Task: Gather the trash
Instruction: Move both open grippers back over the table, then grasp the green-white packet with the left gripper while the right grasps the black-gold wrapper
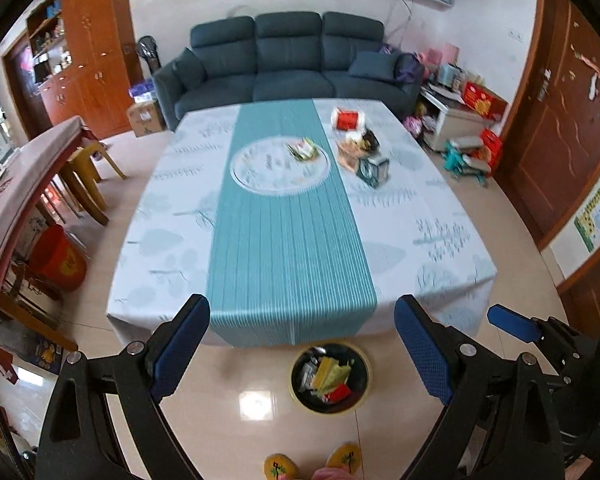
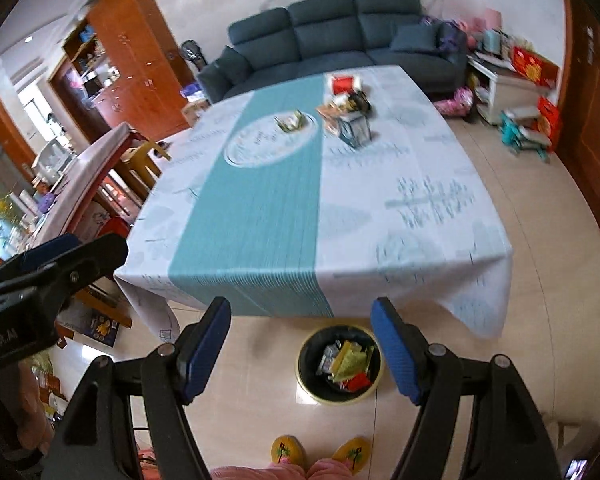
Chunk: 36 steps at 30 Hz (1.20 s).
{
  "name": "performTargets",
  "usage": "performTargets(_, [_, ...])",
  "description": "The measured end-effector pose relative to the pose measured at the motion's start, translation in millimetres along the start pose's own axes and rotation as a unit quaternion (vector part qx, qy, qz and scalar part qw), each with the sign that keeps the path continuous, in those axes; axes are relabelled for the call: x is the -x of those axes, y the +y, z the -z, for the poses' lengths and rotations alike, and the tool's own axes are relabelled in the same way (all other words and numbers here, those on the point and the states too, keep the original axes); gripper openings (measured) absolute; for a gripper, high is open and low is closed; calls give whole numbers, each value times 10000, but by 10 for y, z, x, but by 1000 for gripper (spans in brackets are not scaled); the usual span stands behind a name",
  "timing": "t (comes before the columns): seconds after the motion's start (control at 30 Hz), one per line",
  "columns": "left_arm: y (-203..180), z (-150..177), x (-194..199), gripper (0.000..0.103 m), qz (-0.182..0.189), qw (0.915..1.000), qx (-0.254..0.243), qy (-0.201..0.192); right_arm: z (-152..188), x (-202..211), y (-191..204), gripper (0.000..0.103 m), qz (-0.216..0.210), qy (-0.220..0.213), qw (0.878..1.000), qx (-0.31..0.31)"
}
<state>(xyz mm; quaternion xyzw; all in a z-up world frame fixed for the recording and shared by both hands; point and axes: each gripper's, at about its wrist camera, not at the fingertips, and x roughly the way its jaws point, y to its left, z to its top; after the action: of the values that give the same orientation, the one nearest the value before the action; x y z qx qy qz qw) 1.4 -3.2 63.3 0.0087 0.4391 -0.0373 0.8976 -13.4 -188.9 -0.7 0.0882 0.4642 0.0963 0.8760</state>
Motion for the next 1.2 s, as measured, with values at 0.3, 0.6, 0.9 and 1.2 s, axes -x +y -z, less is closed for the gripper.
performTargets(0.3, [109,-306,65,93,-160,9992,333,-177,-465,107,98,73,-123,-314,9981,515])
performTargets(0.6, [222,-813,-429,93,61,9994,342,12,-1012,-156,-29,73,110,-455,9982,377])
performTargets(0.9, [483,-1882,-1679,93,572,9965,312,522,-1841,-807,-311,73,639,-379,9968,-300])
performTargets(1.2, [477,-2581,-3344,93,837,9824,575,1566,-2564,-1809,-737,73,926,-55,9870,-1313])
